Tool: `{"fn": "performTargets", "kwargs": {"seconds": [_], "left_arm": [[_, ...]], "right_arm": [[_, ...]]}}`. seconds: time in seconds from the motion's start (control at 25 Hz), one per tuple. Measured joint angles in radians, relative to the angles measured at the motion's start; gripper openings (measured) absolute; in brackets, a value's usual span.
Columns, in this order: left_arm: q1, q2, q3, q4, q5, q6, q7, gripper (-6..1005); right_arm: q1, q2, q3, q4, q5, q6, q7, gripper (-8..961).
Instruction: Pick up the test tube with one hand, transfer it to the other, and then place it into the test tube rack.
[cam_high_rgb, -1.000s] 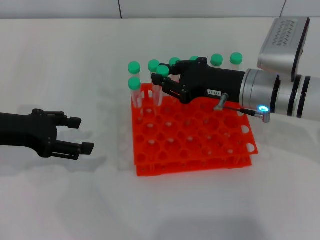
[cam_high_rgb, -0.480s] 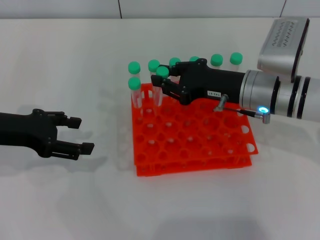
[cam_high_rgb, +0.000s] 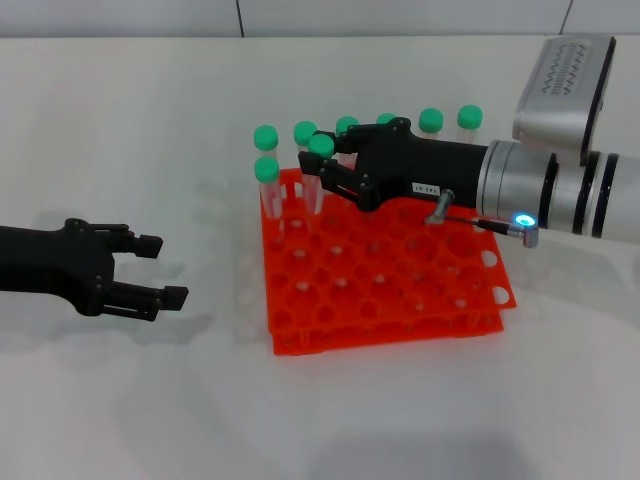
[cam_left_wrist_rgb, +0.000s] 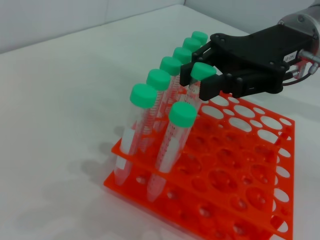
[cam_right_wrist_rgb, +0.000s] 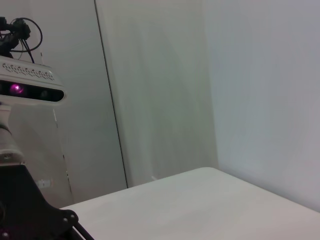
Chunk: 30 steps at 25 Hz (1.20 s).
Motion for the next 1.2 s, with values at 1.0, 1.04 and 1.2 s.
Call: {"fn": "performTargets", "kwargs": {"seconds": [1.0, 1.04, 1.2], "left_arm": [[0.002, 0.006, -0.002, 0.0, -0.004, -0.01, 0.0, 870], [0.002, 0.006, -0.006, 0.0, -0.004, -0.01, 0.002, 870], [0.001, 0.006, -0.051, 0.0, -0.006, 0.006, 0.018, 870]], "right_arm": [[-0.023, -0.002, 0.012, -0.036, -0.001, -0.002, -0.017, 510], [-0.042, -0.003, 0.017, -0.056, -0.001, -0.002, -0.021, 535], [-0.132, -0.008, 0.053, -0.142, -0.003, -0.005, -0.047, 586]]}}
